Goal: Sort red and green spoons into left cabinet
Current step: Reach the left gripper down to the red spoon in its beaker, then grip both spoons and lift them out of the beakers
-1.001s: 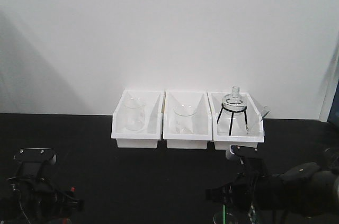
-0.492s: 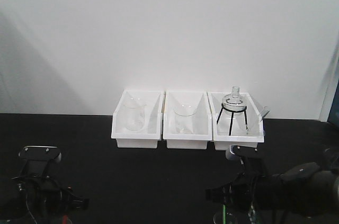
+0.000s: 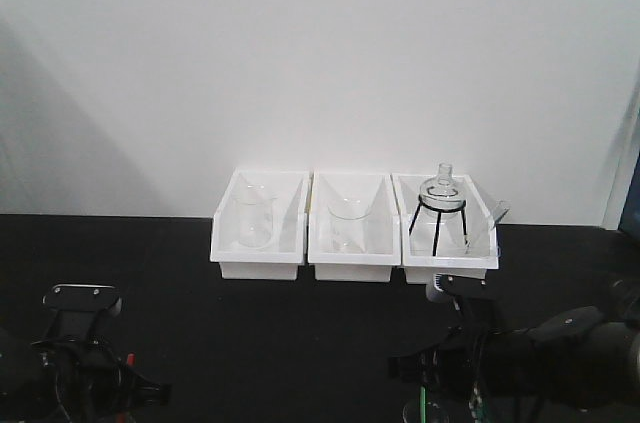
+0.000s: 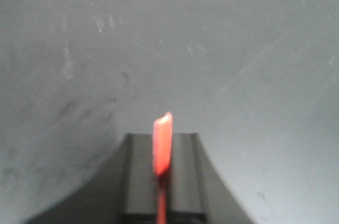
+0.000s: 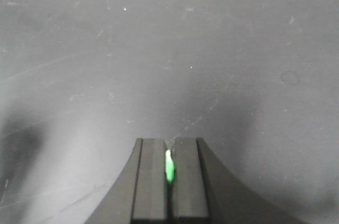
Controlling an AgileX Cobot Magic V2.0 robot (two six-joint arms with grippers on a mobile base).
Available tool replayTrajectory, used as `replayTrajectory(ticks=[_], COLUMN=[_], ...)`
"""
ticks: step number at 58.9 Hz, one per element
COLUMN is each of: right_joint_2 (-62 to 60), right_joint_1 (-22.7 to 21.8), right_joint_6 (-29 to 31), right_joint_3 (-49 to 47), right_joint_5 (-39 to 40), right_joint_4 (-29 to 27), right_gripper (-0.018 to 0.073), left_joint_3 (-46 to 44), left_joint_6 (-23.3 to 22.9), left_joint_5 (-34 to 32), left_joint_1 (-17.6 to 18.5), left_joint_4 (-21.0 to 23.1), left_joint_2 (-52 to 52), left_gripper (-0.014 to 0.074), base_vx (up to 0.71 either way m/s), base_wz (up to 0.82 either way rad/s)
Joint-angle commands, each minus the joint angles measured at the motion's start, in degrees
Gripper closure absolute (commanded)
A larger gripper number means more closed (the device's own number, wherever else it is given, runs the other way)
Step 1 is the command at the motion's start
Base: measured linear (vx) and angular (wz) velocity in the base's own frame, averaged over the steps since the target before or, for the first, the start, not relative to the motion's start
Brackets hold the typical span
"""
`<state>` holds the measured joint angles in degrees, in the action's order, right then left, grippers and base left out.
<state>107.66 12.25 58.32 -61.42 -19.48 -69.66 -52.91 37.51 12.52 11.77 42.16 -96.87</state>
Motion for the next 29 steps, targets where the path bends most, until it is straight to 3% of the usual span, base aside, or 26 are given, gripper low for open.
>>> replayTrajectory(ticks=[1, 29], right_joint_2=[-2.73, -6.05], right_joint_1=[-0.09, -0.14], right_joint_6=[0.60, 1.06], right_joint_3=[-1.88, -1.88], right_joint_5=[-0.01, 0.46], right_joint_4=[-0.91, 0.85], right_gripper=[0.0565, 0.0565], left_joint_3=[-1.66, -1.66], left_joint_6=[0.01, 0.01], left_joint_5=[-1.37, -3.83], left_joint_1=[0.26, 0.26], left_joint_4=[1.02, 0.96], left_joint_2=[2.23, 11.50], left_gripper=[0.0605, 0.0598], base_vx=[0.00, 0.00], base_wz=[0.00, 0.00])
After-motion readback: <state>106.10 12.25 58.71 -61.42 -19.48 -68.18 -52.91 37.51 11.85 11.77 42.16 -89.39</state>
